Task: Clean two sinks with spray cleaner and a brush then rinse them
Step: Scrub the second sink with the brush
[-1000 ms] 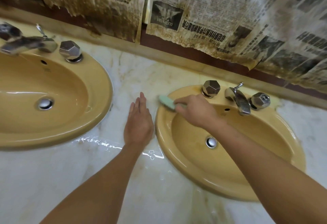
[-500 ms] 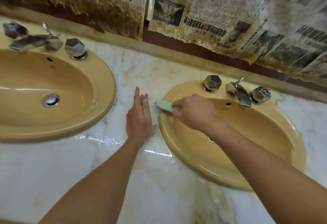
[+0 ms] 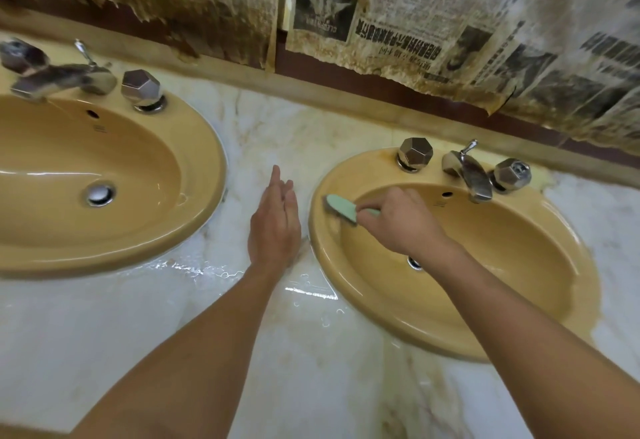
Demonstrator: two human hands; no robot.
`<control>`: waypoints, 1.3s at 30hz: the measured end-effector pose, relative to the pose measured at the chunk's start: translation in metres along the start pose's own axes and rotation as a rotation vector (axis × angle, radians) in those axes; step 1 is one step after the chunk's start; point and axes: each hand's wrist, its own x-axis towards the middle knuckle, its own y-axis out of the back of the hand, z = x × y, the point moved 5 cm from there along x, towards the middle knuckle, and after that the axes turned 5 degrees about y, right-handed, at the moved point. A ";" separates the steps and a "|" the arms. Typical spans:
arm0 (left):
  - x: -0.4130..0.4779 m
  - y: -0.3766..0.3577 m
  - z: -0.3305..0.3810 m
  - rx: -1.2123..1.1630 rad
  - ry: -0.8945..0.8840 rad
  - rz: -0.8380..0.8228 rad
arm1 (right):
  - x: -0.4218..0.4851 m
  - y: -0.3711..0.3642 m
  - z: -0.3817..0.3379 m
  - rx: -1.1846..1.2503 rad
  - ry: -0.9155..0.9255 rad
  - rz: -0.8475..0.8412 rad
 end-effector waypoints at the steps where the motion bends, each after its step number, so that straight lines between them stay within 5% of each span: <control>1: 0.000 0.000 0.000 0.003 -0.003 -0.001 | 0.001 0.000 -0.002 0.008 0.007 0.023; 9: 0.001 -0.002 -0.001 0.007 -0.002 -0.005 | -0.020 0.001 0.014 0.036 -0.023 -0.200; 13: 0.002 -0.001 -0.001 0.009 -0.002 -0.008 | -0.006 -0.010 0.022 0.126 -0.023 0.048; 19: 0.002 -0.002 -0.001 -0.007 -0.001 -0.005 | 0.022 0.006 0.079 -0.075 -0.196 0.396; 23: 0.001 -0.001 0.001 0.004 0.002 -0.016 | 0.008 -0.011 0.049 -0.124 0.014 0.331; 30: 0.000 -0.001 0.001 0.006 0.003 -0.019 | 0.042 0.006 0.052 -0.522 -0.171 0.176; 39: 0.002 -0.001 0.001 0.003 0.013 -0.026 | 0.077 0.007 0.032 -0.054 -0.257 0.258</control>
